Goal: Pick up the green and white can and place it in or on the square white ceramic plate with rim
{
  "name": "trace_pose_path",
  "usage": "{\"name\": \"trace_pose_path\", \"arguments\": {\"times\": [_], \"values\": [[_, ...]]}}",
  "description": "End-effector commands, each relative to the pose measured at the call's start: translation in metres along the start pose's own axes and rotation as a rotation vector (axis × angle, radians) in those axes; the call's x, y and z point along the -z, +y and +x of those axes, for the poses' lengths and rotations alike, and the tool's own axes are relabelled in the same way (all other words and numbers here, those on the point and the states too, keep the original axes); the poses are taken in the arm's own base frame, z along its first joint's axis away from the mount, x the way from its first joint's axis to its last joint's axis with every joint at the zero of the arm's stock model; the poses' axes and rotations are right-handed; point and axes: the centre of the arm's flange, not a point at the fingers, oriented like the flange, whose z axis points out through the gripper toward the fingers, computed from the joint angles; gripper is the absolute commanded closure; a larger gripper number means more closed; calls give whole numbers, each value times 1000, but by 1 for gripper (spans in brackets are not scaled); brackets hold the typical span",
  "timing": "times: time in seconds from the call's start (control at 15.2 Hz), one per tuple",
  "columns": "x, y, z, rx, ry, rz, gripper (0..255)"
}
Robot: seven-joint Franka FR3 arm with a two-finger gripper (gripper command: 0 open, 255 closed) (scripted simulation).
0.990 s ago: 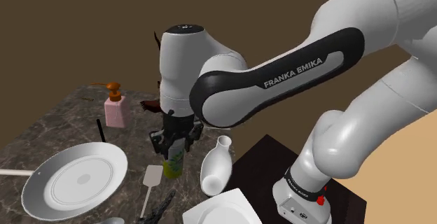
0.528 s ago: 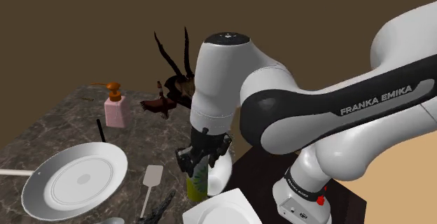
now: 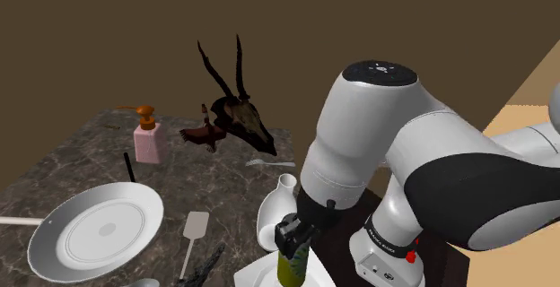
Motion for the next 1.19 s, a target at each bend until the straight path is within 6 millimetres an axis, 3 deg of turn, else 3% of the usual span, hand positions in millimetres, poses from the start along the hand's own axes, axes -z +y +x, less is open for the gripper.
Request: {"name": "trace_pose_path", "arguments": {"times": [0.0, 0.07, 1.12], "values": [[4, 7, -24, -1, -1, 0, 255], [7, 15, -44, -1, -1, 0, 255], [-78, 15, -45, -1, -1, 0, 255]]}}
